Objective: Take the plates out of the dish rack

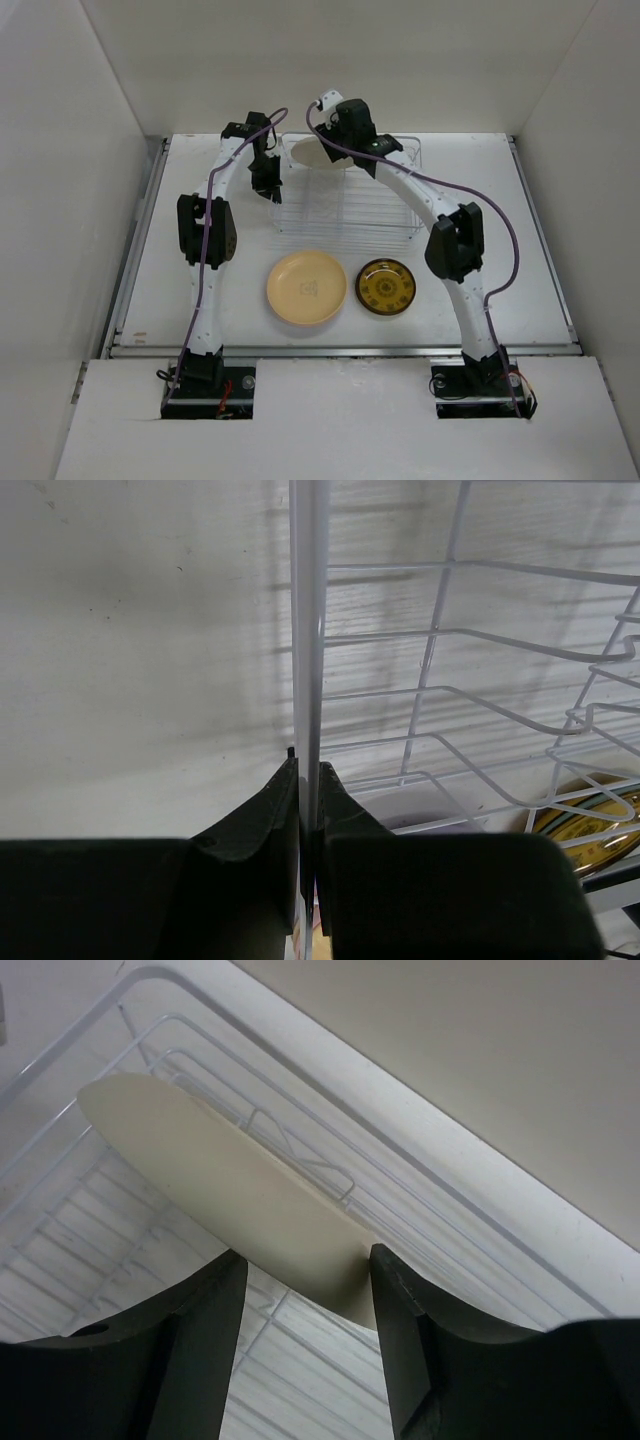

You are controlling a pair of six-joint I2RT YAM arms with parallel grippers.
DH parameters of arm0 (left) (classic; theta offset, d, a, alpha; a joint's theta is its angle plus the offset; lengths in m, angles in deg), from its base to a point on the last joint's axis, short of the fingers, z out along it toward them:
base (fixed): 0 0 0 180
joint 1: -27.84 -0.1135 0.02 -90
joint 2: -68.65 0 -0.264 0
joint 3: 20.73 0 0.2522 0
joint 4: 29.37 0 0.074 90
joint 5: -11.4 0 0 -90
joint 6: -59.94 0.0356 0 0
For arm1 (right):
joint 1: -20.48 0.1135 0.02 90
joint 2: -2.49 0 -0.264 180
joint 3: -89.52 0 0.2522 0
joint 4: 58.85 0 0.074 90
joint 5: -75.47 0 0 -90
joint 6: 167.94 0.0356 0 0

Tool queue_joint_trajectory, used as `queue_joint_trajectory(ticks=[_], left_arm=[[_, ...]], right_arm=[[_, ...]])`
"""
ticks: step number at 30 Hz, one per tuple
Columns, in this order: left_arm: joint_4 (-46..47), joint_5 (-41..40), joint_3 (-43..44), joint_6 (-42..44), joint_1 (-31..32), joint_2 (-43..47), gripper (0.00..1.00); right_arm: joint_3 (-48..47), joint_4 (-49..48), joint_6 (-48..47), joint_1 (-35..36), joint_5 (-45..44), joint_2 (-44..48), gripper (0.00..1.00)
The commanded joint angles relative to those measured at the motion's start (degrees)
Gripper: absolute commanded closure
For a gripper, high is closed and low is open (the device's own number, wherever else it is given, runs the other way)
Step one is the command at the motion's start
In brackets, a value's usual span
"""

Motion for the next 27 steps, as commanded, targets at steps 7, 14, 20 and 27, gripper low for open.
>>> queue_joint_trajectory(ticks=[7, 14, 20, 27], left_arm=[[-2.16, -1.26, 0.28, -2.57, -1.16, -3.16, 1.0], [-2.16, -1.27, 0.27, -2.57, -1.16, -3.69, 1.0], [-1.63, -0.66, -1.13, -6.17, -1.16, -3.16, 1.0], [-1.63, 0.93, -2.19, -7.22, -1.16, -3.16, 1.0]], right_arm=[[-1.58, -8.35, -0.88, 0.35, -7.79, -3.68, 0.65], [2.02, -11.6, -2.62, 0.88, -14.81, -1.05, 1.0], [4.04, -18.64, -4.48, 0.88, -21.32, 5.97, 1.0], [11.51, -24.71, -4.48, 1.94, -23.78, 15.73, 1.0]])
